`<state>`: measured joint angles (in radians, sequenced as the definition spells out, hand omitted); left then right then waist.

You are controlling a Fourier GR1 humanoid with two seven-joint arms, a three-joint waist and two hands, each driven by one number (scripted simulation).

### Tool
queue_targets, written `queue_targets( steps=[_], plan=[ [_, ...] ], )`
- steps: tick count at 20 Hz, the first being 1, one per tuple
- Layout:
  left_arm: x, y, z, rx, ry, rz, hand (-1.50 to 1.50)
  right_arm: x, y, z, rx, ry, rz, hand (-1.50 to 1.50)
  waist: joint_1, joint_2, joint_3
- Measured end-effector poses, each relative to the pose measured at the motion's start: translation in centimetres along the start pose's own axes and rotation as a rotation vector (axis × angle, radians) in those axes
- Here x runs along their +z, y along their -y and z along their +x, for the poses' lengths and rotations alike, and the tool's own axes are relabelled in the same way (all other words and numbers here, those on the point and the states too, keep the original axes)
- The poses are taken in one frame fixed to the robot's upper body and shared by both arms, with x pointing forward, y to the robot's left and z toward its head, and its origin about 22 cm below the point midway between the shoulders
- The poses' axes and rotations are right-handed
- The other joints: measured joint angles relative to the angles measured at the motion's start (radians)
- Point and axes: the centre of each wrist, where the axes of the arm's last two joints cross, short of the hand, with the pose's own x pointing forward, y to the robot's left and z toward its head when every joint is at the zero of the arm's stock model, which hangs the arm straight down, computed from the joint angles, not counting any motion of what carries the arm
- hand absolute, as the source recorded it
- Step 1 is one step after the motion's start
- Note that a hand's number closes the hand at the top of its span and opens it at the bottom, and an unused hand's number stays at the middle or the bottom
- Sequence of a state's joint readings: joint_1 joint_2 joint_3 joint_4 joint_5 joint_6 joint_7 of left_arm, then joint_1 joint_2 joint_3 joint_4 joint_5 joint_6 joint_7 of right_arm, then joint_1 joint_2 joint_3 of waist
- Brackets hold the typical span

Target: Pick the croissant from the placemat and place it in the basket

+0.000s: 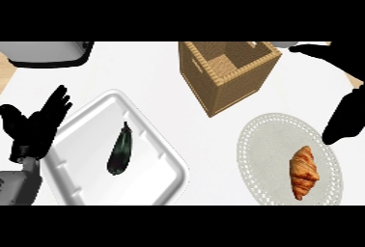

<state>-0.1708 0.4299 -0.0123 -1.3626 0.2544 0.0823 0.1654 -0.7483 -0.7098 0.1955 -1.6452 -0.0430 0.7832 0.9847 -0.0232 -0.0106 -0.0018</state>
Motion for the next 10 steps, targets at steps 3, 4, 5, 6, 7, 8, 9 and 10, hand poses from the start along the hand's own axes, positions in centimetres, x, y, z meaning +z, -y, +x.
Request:
queue_targets(
  steps=[3,4,5,6,7,8,9,10],
  plan=[
    [0.0,0.5,0.1,-0.001,0.008,0.003,0.00,2.0,-1.1,-1.4,-0.012,0.005,-0.024,-1.50,-0.001,0.001,0.001],
    [0.2,0.4,0.3,-0.001,0.008,0.004,0.00,2.6,-1.5,-1.7,-0.019,0.007,-0.027,-1.50,0.001,0.002,0.001],
    [0.3,0.4,0.2,0.000,0.007,0.002,0.00,3.2,-2.0,-2.3,-0.025,0.009,-0.027,-1.50,0.001,0.002,0.001],
    [0.3,0.5,0.4,0.001,0.009,-0.002,0.00,3.6,-2.4,-2.9,-0.024,0.004,-0.027,-1.50,0.003,0.003,0.001],
    [0.1,0.9,0.6,0.003,0.011,-0.002,0.00,4.0,-3.0,-3.4,-0.023,-0.002,-0.025,-1.50,0.002,0.004,0.001],
    [0.1,0.9,0.7,0.003,0.012,-0.004,0.00,3.9,-3.9,-3.8,-0.018,-0.016,-0.021,-1.50,0.005,0.005,0.001],
    [-0.1,1.0,0.4,0.004,0.010,-0.007,0.00,4.0,-4.7,-4.1,-0.016,-0.022,-0.022,-1.50,0.006,0.006,0.002],
    [-0.1,0.9,0.4,0.006,0.010,-0.006,0.00,4.2,-5.7,-4.4,-0.012,-0.030,-0.024,-1.50,0.007,0.007,0.002]
  ],
)
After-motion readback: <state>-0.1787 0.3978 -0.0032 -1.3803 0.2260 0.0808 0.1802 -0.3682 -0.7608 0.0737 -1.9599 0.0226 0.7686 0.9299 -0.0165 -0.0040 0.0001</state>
